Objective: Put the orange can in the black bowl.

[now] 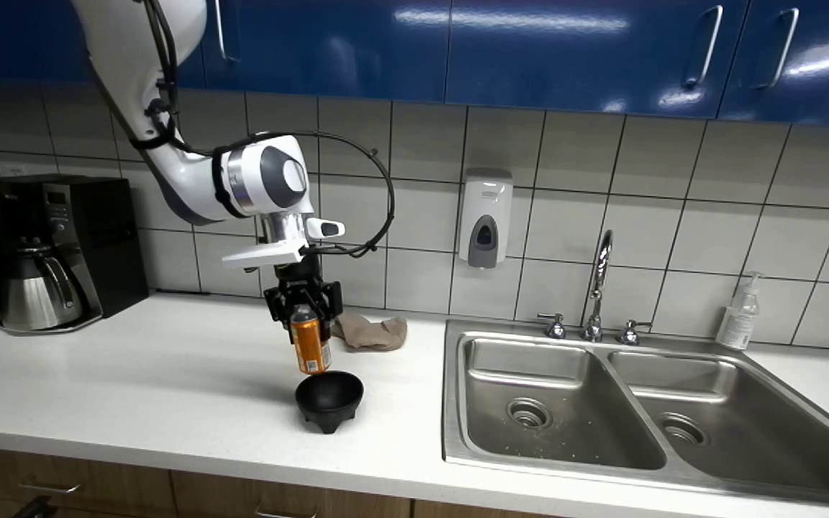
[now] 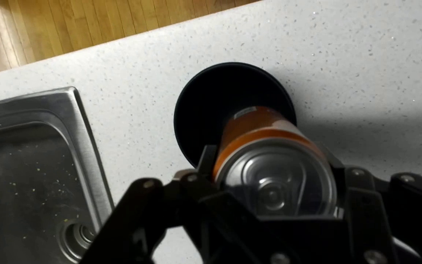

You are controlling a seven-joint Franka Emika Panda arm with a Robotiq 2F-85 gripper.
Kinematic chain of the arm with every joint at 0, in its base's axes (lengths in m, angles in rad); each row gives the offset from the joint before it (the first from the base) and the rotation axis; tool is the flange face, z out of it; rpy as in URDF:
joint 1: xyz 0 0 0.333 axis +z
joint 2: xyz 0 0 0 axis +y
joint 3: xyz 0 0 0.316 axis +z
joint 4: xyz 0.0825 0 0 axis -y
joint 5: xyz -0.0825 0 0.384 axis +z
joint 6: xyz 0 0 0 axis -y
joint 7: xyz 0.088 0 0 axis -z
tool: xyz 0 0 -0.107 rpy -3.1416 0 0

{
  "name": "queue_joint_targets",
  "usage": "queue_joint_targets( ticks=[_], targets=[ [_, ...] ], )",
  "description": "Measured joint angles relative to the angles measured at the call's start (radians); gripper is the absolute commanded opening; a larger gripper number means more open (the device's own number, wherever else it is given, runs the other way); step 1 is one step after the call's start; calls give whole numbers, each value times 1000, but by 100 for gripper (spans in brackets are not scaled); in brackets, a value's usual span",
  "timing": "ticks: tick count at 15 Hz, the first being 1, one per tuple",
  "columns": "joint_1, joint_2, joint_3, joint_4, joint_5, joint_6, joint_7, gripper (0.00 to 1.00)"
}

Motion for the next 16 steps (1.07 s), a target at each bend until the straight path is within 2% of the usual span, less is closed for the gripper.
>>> queue_joint_targets(
  ticks=[16],
  targets=[
    [-6,169,-16,35,-33,69,1,39]
  ],
)
